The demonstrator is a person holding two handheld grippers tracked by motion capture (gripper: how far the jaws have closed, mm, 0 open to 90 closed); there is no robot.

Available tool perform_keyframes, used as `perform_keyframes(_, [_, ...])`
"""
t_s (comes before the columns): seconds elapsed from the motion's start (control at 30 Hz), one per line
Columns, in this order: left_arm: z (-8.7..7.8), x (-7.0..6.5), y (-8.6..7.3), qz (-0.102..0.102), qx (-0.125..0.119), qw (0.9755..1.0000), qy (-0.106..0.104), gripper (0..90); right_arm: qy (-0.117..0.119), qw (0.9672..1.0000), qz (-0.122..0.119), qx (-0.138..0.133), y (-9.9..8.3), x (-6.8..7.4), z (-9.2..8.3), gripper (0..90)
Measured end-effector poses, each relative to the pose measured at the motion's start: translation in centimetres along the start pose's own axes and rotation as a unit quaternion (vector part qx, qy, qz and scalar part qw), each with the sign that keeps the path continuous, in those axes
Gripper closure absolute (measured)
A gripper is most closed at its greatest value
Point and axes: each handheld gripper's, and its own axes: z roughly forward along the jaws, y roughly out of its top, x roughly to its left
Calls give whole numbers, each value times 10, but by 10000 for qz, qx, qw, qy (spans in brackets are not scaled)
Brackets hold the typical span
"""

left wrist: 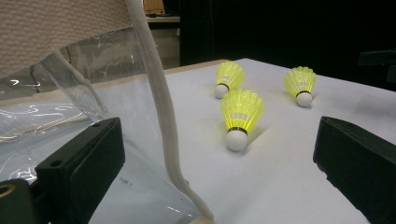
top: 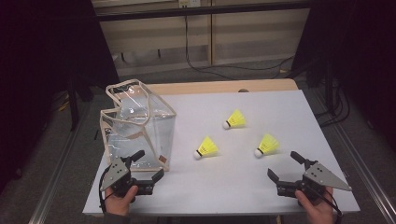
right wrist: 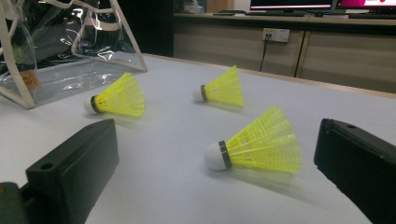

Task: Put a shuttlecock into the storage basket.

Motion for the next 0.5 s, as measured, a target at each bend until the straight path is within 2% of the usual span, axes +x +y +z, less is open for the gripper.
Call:
perform_keyframes(0.3, [1,-2,1,-71,-18,10000,-46,21,0,10000,-20,-44,1,0,-1,0])
perform_keyframes(0.5, [4,-6,4,-112,-42,9998,-180,20,12,10000,-44,-17,1,0,-2,0])
